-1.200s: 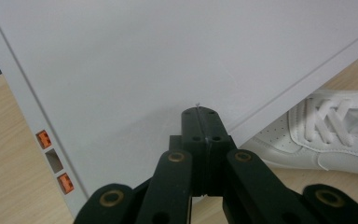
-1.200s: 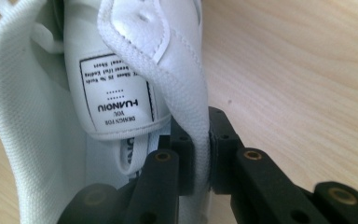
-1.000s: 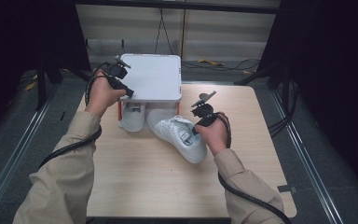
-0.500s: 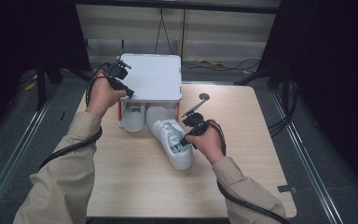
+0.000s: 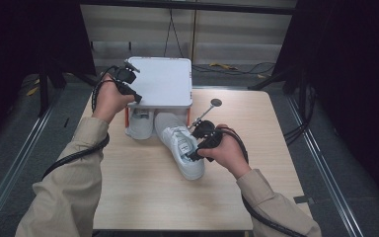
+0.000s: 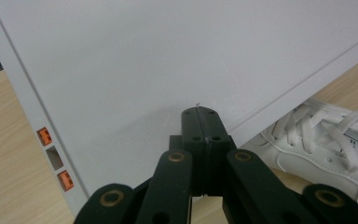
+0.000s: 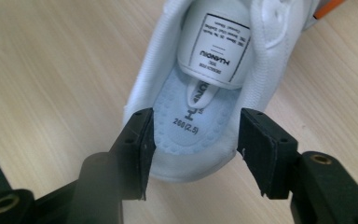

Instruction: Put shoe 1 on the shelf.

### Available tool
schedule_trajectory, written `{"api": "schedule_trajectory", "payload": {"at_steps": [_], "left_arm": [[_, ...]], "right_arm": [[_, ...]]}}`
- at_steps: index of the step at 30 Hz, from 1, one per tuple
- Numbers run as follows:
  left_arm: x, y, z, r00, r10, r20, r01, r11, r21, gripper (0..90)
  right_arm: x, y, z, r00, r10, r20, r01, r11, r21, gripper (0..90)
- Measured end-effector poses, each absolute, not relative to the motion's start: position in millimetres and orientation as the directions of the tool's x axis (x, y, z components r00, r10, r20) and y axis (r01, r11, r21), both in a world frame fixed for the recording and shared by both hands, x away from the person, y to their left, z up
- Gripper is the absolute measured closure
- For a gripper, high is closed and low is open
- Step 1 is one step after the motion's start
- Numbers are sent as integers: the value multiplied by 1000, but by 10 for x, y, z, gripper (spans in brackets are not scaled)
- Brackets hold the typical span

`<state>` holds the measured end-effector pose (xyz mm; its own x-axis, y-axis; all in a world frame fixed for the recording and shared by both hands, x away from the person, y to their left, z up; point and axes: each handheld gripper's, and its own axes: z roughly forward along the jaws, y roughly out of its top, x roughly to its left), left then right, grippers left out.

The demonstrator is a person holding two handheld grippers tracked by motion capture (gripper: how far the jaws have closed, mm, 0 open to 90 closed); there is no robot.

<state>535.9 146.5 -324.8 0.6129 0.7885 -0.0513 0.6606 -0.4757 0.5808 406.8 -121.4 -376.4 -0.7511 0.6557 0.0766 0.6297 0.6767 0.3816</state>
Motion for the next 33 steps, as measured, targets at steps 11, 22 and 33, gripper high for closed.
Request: {"api": "schedule_trajectory", "payload": {"at_steps": [11, 22, 33], "left_arm": [[5359, 1466, -3248, 609, 792, -53, 664, -472, 580, 900], [5357, 1479, -3254, 612, 789, -56, 658, -469, 589, 900], [5347, 1505, -3274, 621, 781, -66, 645, -461, 609, 900]], "right_arm": [[3936, -967, -3676, -864, 502, 20, 476, 805, 353, 409], [3976, -809, -4221, -903, 428, 37, 422, 870, 253, 767], [4126, -603, -3939, -907, 420, 21, 400, 848, 346, 746]]}}
